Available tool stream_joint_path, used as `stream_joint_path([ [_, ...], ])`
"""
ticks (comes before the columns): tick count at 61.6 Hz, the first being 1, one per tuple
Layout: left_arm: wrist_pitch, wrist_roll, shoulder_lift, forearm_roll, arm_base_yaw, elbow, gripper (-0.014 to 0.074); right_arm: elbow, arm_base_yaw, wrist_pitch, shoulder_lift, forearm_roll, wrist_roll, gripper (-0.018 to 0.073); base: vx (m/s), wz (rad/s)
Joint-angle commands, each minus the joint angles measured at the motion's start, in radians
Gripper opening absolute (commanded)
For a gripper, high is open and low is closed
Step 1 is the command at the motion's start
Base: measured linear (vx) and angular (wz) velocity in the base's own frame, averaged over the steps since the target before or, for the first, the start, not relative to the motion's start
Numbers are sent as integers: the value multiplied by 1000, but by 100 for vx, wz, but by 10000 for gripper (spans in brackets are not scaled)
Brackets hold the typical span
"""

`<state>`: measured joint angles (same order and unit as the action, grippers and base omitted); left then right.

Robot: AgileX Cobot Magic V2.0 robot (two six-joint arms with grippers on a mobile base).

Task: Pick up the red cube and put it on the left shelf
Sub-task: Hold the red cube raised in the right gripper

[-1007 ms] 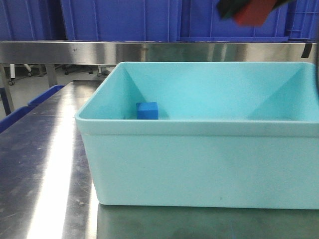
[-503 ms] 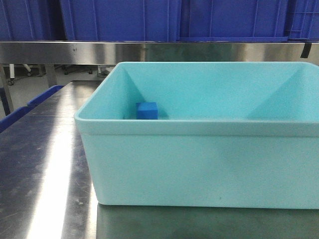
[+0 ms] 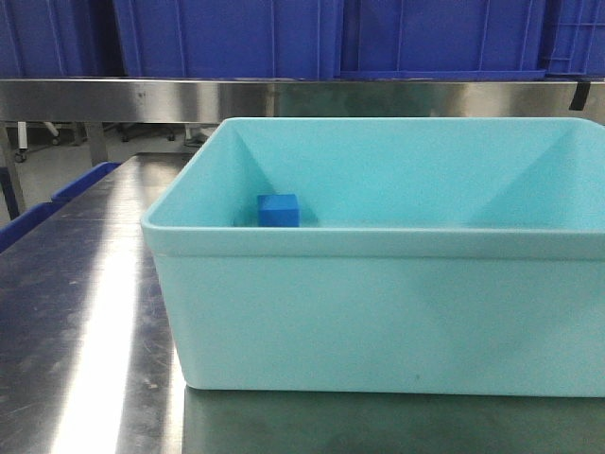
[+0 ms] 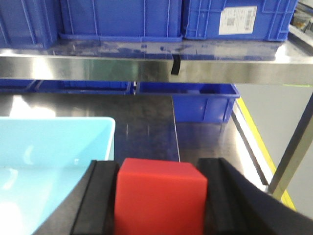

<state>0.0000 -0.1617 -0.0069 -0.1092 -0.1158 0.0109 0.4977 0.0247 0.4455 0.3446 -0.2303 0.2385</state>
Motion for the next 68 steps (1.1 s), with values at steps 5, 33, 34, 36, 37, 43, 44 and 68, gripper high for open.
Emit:
stream_joint_path([
  [5, -84, 2, 8, -9, -2, 22, 106, 27, -7, -54, 6, 17, -7, 55, 0, 0],
  [33, -84, 2, 8, -9, -2, 22, 106, 98, -7, 171, 99, 98, -7, 55, 0, 0],
  [34, -84, 2, 8, -9, -2, 22, 106, 98, -7, 170, 99, 98, -7, 55, 0, 0],
  [36, -84, 2, 8, -9, -2, 22, 106, 98, -7, 169, 99, 98, -7, 55, 0, 0],
  [37, -84, 2, 8, -9, -2, 22, 106, 98, -7, 171, 99, 98, -7, 55, 0, 0],
  [43, -84, 2, 8, -9, -2, 22, 106, 96, -7, 174, 99, 98, -7, 55, 0, 0],
  [44, -84, 2, 8, -9, -2, 22, 106, 96, -7, 176, 99, 98, -7, 55, 0, 0],
  [68, -84, 2, 8, -9, -2, 22, 106, 96, -7, 172, 99, 98, -7, 55, 0, 0],
])
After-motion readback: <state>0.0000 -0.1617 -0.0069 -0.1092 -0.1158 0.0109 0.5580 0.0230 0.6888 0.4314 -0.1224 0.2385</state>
